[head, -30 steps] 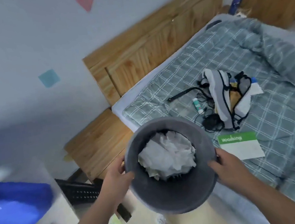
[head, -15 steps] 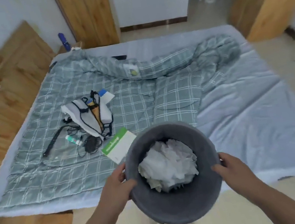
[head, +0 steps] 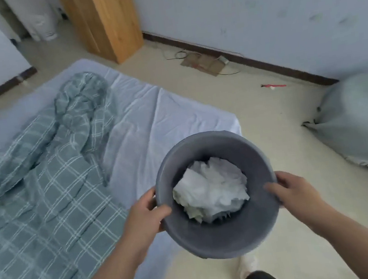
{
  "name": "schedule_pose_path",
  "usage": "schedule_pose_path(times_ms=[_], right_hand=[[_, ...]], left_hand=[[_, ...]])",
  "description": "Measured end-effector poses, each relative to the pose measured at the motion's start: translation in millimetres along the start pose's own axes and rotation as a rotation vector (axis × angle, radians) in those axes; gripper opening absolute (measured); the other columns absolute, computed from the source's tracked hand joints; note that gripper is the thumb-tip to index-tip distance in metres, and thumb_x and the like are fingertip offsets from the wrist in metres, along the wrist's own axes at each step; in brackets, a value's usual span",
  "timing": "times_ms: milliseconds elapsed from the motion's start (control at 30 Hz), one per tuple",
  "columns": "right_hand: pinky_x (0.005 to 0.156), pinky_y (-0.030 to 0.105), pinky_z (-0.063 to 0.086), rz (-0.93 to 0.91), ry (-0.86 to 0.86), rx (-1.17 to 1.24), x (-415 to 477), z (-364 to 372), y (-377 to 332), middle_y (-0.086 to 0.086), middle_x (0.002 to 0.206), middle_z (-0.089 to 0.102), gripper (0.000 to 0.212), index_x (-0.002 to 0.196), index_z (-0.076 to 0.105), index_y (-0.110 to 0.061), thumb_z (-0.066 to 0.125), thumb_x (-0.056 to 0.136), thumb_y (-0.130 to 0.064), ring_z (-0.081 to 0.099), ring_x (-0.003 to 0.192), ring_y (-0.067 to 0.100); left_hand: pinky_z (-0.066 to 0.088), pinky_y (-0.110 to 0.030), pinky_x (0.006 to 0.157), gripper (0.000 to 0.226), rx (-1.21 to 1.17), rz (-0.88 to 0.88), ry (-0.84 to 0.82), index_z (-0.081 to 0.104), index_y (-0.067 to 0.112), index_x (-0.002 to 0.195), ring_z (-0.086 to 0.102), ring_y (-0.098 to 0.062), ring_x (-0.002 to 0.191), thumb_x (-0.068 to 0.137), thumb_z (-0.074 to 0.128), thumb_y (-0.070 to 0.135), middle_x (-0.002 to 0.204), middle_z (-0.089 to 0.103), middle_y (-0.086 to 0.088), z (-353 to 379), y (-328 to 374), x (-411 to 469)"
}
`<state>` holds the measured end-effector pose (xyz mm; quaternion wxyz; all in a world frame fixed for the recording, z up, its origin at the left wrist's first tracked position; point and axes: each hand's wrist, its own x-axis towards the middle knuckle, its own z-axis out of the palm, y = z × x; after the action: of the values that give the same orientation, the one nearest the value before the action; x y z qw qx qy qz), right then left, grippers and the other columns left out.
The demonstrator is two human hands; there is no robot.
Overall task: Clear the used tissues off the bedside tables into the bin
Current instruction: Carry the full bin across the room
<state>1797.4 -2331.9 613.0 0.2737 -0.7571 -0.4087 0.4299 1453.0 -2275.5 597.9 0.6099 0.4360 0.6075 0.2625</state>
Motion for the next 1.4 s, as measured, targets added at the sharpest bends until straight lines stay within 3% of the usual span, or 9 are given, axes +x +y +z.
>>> schedule_pose_path(times_ms=[133,300,500,700,900,1000,1167,1300,1400], right_hand=[[0.083,0.063,0.058,0.099,0.166,0.184,20.5,-69.9,61.8,0.015,0.089,0.075,0.034,0.091,0.074,-0.019,0.058,0.078,-0.046,0.070,0.087,0.043],[0.079,0.057,0.061,0.204,0.294,0.293,65.1,-165.2,128.1,0.003,0.081,0.078,0.022,0.090,0.075,-0.026,0.057,0.088,-0.039,0.074,0.083,0.035],[0.080,0.057,0.060,0.215,0.374,0.290,126.4,-280.5,132.5,0.006,0.081,0.078,0.018,0.088,0.075,-0.024,0.060,0.091,-0.034,0.073,0.086,0.036],[0.079,0.049,0.061,0.198,0.395,0.289,215.5,-343.4,113.0,-0.003,0.081,0.080,0.021,0.090,0.076,-0.035,0.061,0.098,-0.022,0.076,0.082,0.025],[0.075,0.040,0.060,0.212,0.345,0.249,339.2,-376.6,73.7,-0.003,0.082,0.081,0.027,0.090,0.077,-0.037,0.061,0.099,-0.017,0.075,0.073,0.012],[0.068,0.031,0.056,0.203,0.331,0.161,412.8,-405.0,45.5,-0.002,0.078,0.078,0.024,0.083,0.075,-0.027,0.061,0.099,-0.017,0.073,0.073,0.013],[0.067,0.035,0.054,0.152,0.314,0.085,516.1,-457.2,-17.2,-0.010,0.078,0.078,0.022,0.083,0.074,-0.029,0.061,0.100,-0.023,0.072,0.071,0.006],[0.084,0.047,0.059,0.128,0.245,0.052,603.3,-483.7,-43.3,-0.004,0.084,0.080,0.014,0.092,0.074,-0.023,0.063,0.099,-0.027,0.075,0.085,0.021],[0.084,0.040,0.058,0.104,0.188,0.011,681.9,-499.5,-56.7,-0.008,0.084,0.080,0.013,0.091,0.074,-0.023,0.064,0.099,-0.024,0.074,0.083,0.015]], left_hand=[[0.066,-0.030,0.070,0.055,0.166,0.016,-0.180,0.077,0.037,0.120,0.078,-0.017,0.085,0.075,0.062,0.010,0.099,0.082,-0.001,102.5,48.0,61.8],[0.069,-0.043,0.078,0.052,0.286,0.005,-0.318,0.079,0.036,0.115,0.074,-0.017,0.082,0.076,0.060,0.008,0.100,0.080,-0.007,247.8,101.1,131.3],[0.069,-0.041,0.077,0.054,0.312,0.020,-0.382,0.078,0.041,0.117,0.079,-0.024,0.090,0.077,0.061,0.009,0.100,0.081,-0.006,358.3,173.2,192.9],[0.068,-0.037,0.074,0.057,0.253,0.025,-0.397,0.077,0.046,0.117,0.080,-0.021,0.090,0.084,0.059,0.003,0.102,0.082,-0.001,413.0,226.4,266.7],[0.069,-0.047,0.079,0.058,0.202,-0.020,-0.403,0.078,0.040,0.118,0.075,-0.017,0.079,0.075,0.059,0.007,0.098,0.081,-0.006,440.8,274.6,380.8],[0.068,-0.040,0.075,0.056,0.186,-0.029,-0.389,0.080,0.040,0.114,0.075,-0.015,0.078,0.082,0.057,0.000,0.098,0.081,-0.007,453.2,309.5,447.1],[0.066,-0.034,0.072,0.059,0.150,-0.001,-0.395,0.078,0.039,0.118,0.075,-0.013,0.077,0.084,0.056,-0.003,0.100,0.081,-0.006,468.1,389.3,537.7],[0.066,-0.034,0.073,0.062,0.130,0.032,-0.371,0.077,0.044,0.121,0.077,-0.013,0.082,0.075,0.060,0.006,0.104,0.082,0.000,476.2,441.9,611.2],[0.067,-0.036,0.074,0.063,0.129,0.035,-0.338,0.076,0.044,0.122,0.079,-0.018,0.087,0.075,0.059,0.005,0.106,0.082,-0.002,485.1,466.5,669.4]])
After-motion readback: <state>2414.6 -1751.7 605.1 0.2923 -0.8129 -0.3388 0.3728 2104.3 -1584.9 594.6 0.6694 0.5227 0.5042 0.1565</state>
